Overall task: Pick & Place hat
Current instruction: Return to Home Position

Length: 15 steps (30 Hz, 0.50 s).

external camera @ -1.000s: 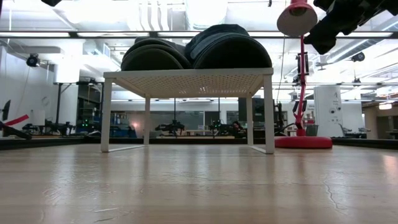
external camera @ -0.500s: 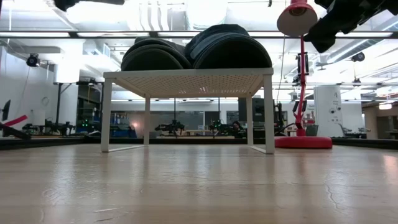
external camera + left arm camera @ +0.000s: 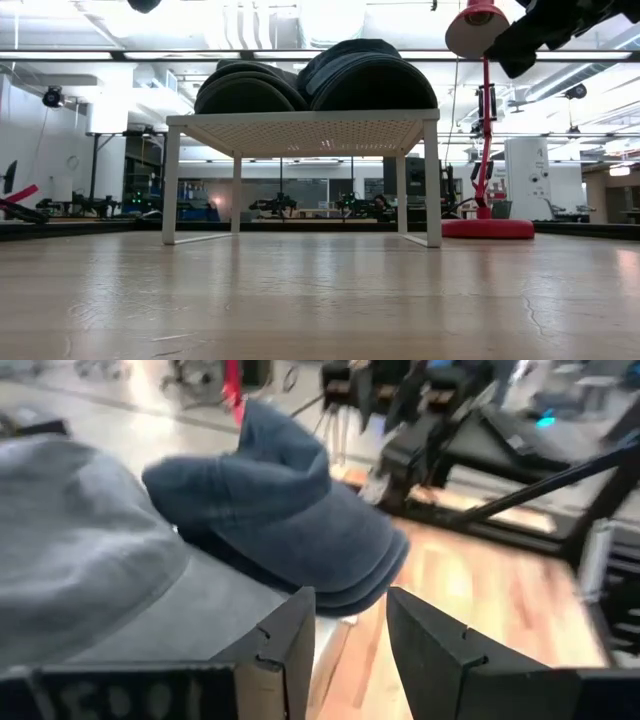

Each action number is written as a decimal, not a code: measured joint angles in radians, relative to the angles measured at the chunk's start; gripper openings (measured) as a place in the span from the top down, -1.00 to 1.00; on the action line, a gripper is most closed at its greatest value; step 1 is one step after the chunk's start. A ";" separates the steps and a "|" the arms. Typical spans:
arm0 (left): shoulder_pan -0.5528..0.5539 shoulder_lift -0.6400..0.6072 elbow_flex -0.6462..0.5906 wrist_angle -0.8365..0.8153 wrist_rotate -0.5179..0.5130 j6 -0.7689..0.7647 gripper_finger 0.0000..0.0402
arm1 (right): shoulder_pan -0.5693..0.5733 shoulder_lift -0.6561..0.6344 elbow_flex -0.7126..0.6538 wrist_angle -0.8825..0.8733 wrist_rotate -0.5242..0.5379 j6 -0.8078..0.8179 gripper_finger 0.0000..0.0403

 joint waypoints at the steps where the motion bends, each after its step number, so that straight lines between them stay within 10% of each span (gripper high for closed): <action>1: 0.000 -0.027 -0.006 -0.001 0.012 0.012 0.36 | 0.000 0.000 0.000 0.000 -0.001 0.000 0.38; 15: 0.039 -0.298 -0.352 0.268 0.169 0.051 0.36 | 0.000 0.001 0.000 0.093 -0.008 -0.034 0.35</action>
